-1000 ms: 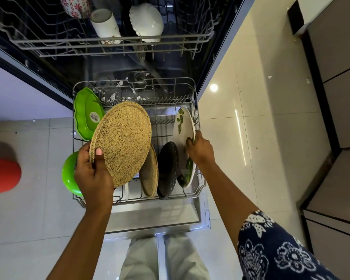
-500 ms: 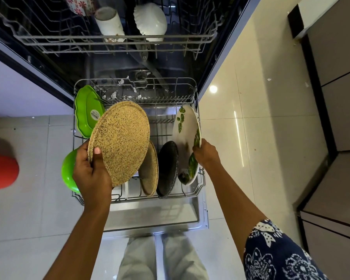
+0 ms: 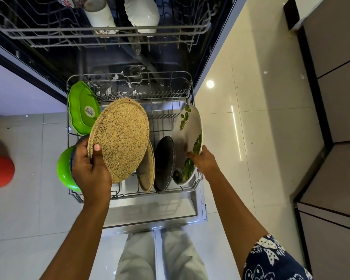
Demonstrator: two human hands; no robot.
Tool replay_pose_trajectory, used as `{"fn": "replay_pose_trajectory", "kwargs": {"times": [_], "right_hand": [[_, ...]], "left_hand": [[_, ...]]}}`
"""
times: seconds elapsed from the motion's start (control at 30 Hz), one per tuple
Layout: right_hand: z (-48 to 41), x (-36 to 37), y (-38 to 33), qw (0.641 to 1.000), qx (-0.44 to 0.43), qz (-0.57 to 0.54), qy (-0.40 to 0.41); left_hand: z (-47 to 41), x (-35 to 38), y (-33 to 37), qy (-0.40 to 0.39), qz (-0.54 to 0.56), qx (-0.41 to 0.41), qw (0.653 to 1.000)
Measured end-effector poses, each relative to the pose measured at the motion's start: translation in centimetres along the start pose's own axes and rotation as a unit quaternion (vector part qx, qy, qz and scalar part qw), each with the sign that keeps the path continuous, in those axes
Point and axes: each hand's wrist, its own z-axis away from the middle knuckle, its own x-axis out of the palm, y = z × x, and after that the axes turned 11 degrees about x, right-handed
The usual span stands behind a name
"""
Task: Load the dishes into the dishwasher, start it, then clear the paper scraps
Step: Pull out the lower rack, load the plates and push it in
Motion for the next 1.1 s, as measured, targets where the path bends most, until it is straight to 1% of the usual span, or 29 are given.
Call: {"fn": "replay_pose_trajectory", "kwargs": {"times": [0.07, 0.17, 0.23, 0.33, 0.43, 0.53, 0.63, 0.73, 1.0, 1.1], "right_hand": [[-0.3, -0.5, -0.1, 1.0, 0.005, -0.021, 0.017], [-0.7, -1.1, -0.3, 0.999, 0.007, -0.01, 0.034], [-0.9, -1.2, -0.4, 0.999, -0.004, 0.014, 0.035], [-1.1, -1.6, -1.0, 0.995, -0.03, 0.083, 0.057], [-1.1, -2.0, -1.6, 0.993, -0.032, 0.105, 0.051], [-0.3, -1.5, -0.8, 0.992, -0.047, 0.098, 0.059], [1.1, -0.3, 1.2, 0.993, -0.069, 0.061, 0.073], [2.5, 0.1, 2.7, 0.994, -0.067, 0.029, 0.078], [4.2, 0.0, 3.7, 0.988, -0.085, 0.074, 0.107], [3.3, 0.7, 3.2, 0.993, -0.068, 0.045, 0.08]], "left_hand": [[0.0, 0.1, -0.2, -0.001, 0.001, -0.006, 1.0], [0.0, 0.4, 0.0, -0.005, 0.009, -0.011, 1.0], [0.1, 0.6, 0.2, -0.007, 0.011, -0.009, 1.0], [0.0, 0.8, 0.2, -0.005, 0.012, -0.01, 1.0], [-0.1, 1.0, 0.2, -0.005, 0.01, -0.011, 1.0], [-0.1, 1.1, 0.5, -0.003, 0.013, -0.008, 1.0], [-0.1, 1.1, 0.6, -0.006, 0.021, -0.006, 1.0], [0.0, 1.1, 0.5, -0.007, 0.019, -0.002, 1.0], [0.2, 1.1, -0.1, -0.005, 0.005, 0.005, 1.0], [0.4, 1.4, -0.1, -0.006, -0.001, 0.004, 1.0]]}}
